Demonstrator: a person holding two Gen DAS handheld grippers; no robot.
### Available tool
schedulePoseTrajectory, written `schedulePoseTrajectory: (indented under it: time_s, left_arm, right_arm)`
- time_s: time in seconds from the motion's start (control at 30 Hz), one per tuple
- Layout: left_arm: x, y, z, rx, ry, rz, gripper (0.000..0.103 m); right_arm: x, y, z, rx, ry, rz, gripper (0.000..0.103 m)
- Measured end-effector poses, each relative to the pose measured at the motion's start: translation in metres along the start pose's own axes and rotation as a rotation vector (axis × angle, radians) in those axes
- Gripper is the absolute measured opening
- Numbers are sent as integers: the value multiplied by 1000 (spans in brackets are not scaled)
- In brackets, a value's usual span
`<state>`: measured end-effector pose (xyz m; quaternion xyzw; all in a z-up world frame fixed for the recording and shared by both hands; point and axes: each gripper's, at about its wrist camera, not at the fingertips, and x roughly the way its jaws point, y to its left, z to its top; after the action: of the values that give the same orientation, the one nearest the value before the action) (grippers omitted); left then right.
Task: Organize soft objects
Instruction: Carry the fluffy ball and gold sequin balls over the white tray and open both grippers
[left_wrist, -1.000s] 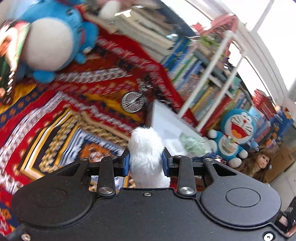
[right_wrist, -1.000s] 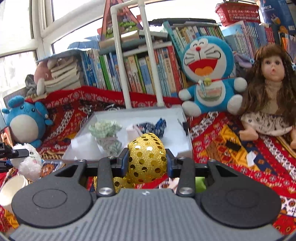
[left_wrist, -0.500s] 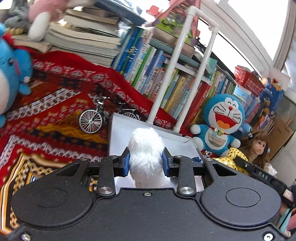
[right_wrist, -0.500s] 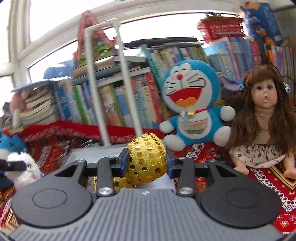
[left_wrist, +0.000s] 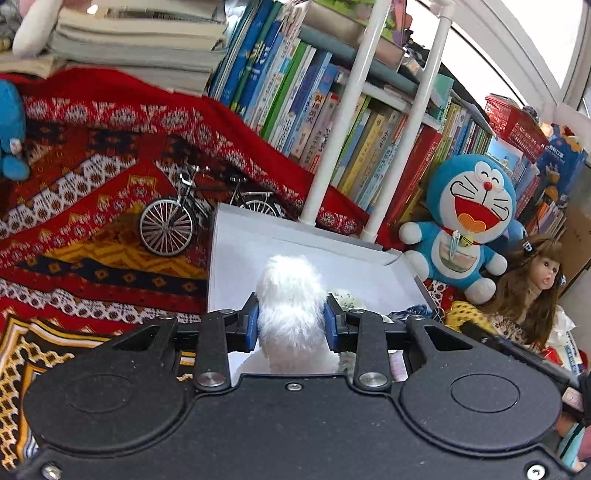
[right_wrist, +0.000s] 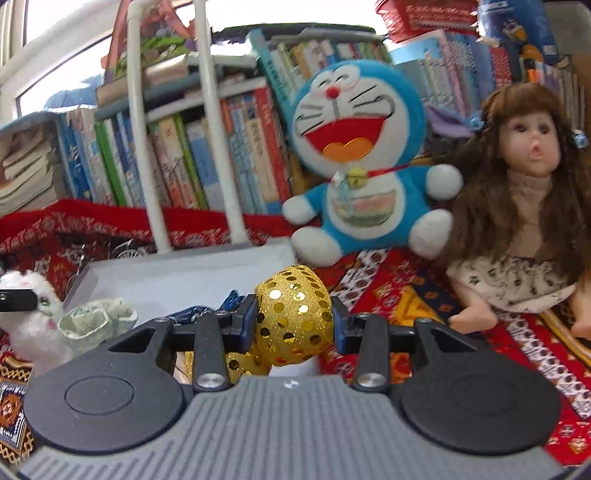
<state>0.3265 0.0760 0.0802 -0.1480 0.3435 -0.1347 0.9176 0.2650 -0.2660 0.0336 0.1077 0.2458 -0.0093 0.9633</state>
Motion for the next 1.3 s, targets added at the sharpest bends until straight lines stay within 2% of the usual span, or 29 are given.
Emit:
schedulePoseTrajectory:
  time_s: [0.27,0.33,0.43,0.6,0.67,0.73,0.97,1.17,1.3]
  left_arm:
    - [5,10,5,-66,39,-29,35]
    - [7,13,6,-93,61,-41,42]
    - [10,15,6,-131,92,-54,44]
    - [9,12,6,-139,90,-49,51]
    - [6,10,6,-124,80,-38,49]
    - [3,7,7,-88,64,-9,32]
    - [-2,-17,17,3,59,4,31]
    - [15,-44,34,-34,86,-16,31]
    - [35,-61,36,-22,105,17,32]
  right_arm:
    - [12,7,-6,35,79,101,45]
    - [14,6,-6,54,102,117,45]
    - [13,6,-6,65,113,131,46]
    - [8,7,-5,71,111,136,49]
    - [5,6,-3,69,104,138,52]
    - [0,6,-2,62,99,134,53]
    - [-22,2,5,25,55,116,54]
    - [-21,-7,10,42,45,119,51]
    - [-8,-5,8,62,56,135,50]
